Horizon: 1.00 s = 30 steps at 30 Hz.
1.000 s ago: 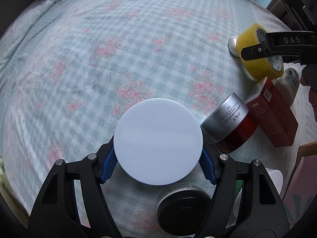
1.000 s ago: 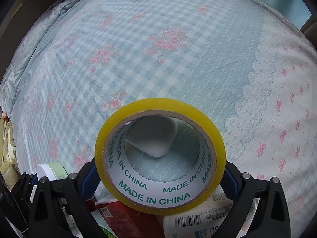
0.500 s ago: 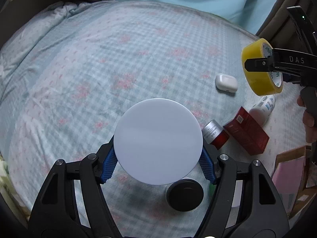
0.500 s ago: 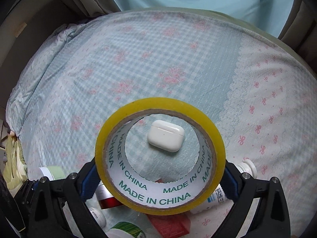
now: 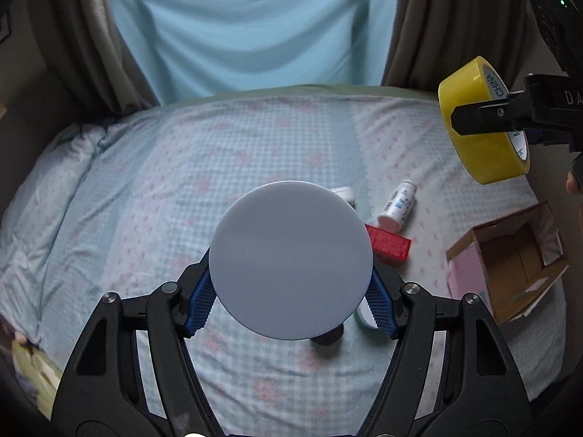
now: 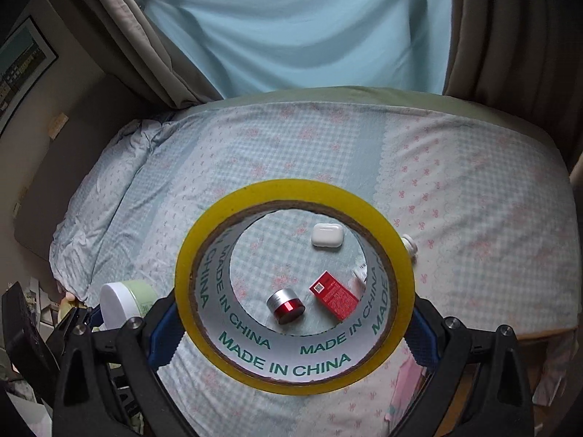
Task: Organize rigid objects
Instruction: 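Carry the white disc in the left tool while the right tool carries the tape roll to the cardboard box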
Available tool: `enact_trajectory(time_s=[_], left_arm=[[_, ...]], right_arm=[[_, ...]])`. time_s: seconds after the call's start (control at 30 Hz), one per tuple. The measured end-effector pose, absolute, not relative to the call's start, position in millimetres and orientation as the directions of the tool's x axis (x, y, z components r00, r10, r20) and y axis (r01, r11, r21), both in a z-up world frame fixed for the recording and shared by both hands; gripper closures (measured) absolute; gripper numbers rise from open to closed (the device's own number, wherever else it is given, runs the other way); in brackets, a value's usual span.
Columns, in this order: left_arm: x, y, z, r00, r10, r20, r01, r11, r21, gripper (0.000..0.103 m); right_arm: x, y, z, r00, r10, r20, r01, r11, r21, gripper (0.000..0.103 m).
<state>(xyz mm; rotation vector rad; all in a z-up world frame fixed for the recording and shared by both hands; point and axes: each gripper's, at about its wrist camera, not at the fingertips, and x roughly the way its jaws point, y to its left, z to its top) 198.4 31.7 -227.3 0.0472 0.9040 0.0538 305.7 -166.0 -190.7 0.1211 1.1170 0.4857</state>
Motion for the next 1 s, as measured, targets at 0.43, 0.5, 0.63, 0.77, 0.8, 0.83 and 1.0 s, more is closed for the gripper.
enact_trajectory(time_s=[0.43,0.5,0.63,0.77,0.8,0.83,1.0], left_arm=[[192,-118,-163,0.638,-0.132,-0.759,0.177,0.984,-0.022,0.035],[196,-146,-161,0.631,-0.154,-0.761,0.201,0.979,-0.032,0.035],[207,-199,-167,0.599,-0.185,-0.779,0.231,0.971,-0.053,0.035],[219,-245,-188,0.556,-0.198,-0.807,0.246,0.967,-0.068,0.035],[221,-253,-195,0.542,-0.198,-0.816,0.247,0.966,-0.07,0.035],[225,-262,-203,0.526,-0.195,-0.828,0.248,0.966,-0.07,0.035],[240,-299,-238,0.464,-0.173,-0.869,0.253,0.966,-0.057,0.035]], right_arm=[[237,-332,-138,0.416,0.312,-0.854,-0.244,0.943,0.225,0.004],[232,-359,-142,0.406,0.299,-0.864,-0.255,0.945,0.207,0.004],[230,-406,-157,0.377,0.268,-0.887,-0.266,0.948,0.174,0.004],[233,-448,-182,0.34,0.25,-0.906,-0.267,0.95,0.162,0.004],[234,-457,-190,0.33,0.247,-0.911,-0.265,0.951,0.162,0.004],[237,-465,-199,0.317,0.244,-0.917,-0.264,0.951,0.162,0.004],[245,-488,-236,0.262,0.23,-0.937,-0.3,0.942,0.148,0.004]])
